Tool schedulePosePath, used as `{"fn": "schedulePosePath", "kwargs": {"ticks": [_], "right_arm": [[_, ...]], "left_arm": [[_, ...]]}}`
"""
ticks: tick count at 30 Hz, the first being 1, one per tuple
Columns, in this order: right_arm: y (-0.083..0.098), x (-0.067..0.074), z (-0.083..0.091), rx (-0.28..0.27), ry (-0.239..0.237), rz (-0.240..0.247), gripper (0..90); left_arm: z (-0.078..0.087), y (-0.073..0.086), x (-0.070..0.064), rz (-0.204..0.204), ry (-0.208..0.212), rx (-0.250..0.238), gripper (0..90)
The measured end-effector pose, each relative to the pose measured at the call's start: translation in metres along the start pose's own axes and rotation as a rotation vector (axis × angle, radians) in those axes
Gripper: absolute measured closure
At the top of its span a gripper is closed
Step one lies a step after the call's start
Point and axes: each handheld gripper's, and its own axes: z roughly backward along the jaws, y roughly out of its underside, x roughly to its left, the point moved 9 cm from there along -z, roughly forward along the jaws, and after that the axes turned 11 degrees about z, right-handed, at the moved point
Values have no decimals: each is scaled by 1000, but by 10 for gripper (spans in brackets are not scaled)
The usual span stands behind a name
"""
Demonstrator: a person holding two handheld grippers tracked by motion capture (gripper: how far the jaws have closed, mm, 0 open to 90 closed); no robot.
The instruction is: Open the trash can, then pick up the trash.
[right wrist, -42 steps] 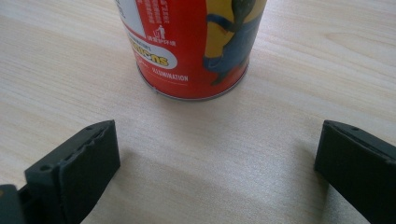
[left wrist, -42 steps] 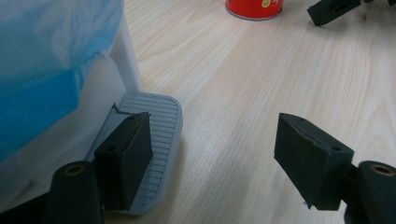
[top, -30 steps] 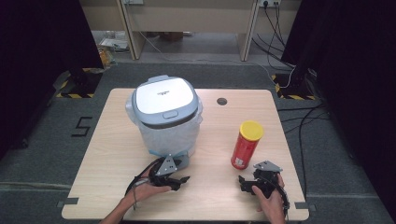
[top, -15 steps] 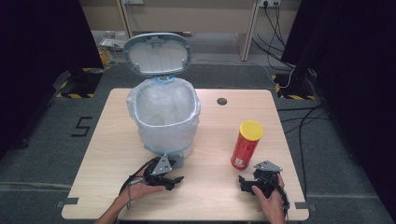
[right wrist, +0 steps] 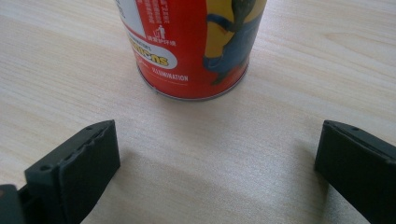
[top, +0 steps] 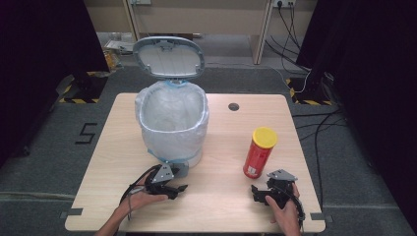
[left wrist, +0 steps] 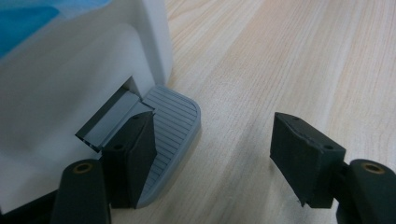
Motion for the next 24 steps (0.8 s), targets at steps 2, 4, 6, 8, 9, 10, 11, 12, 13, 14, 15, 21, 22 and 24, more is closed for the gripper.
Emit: {"fn": "schedulePosePath", "kwargs": {"ticks": [2,4,6,8,9,10,11,12,13,14,15,21,22,24], "right_arm": [[0,0,0,0,0,0,3],[0,0,0,0,0,-2,3],[0,0,0,0,0,-1,3],[0,0,0,0,0,-2,3],[0,0,0,0,0,-2,3],[0,0,0,0,0,-2,4],[0,0,0,0,0,-1,3],[0,0,0,0,0,-2,3],[0,0,0,0,0,-2,3],[0,0,0,0,0,0,3],[0,0,0,0,0,0,3],[0,0,0,0,1,-1,3],[0,0,0,0,0,-2,3],[0,0,0,0,1,-1,3]], "left_arm": [[0,0,0,-4,-6,0,307],[0,0,0,-6,-11,1,307],[0,0,0,-7,-10,3,307],[-1,0,0,-8,-12,-2,307],[0,1,-1,-13,-14,2,307],[-1,0,-1,-15,-22,-8,307],[-1,1,-2,-28,-25,5,307],[-1,2,-2,-36,-32,5,306],[-1,2,-3,-44,-41,2,306],[-1,3,-3,-57,-49,6,305],[-1,3,-3,-62,-54,6,305],[-2,3,-4,-56,-65,-9,304],[-2,3,-4,-57,-65,-8,304],[-2,2,-4,-55,-67,-11,304]]}}
